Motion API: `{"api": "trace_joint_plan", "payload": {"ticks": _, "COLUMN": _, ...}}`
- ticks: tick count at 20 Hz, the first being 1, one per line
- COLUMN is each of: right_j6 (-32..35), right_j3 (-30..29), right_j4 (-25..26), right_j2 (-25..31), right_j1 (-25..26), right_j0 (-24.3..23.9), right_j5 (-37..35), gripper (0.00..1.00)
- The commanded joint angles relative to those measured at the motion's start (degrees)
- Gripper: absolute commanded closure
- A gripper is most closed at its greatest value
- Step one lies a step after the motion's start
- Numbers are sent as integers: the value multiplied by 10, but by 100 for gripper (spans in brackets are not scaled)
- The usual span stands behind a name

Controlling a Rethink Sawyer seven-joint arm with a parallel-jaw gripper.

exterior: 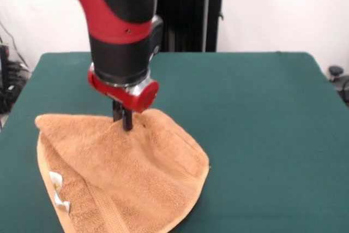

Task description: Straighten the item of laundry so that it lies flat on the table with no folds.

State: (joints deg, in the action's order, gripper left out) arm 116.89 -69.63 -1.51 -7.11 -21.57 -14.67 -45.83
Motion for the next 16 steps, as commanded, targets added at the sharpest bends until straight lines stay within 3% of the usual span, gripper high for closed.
{"api": "trace_joint_plan", "payload": {"ticks": 1, "right_j6": -9, "right_j3": -36, "right_j4": 10, "right_j2": 94, "right_j1": 66, "right_j0": -2, "right_j5": 71, "gripper": 100}}
{"api": "trace_joint_plan", "payload": {"ticks": 16, "right_j6": -6, "right_j3": -47, "right_j4": 28, "right_j2": 112, "right_j1": 66, "right_j0": -12, "right_j5": 77, "gripper": 100}}
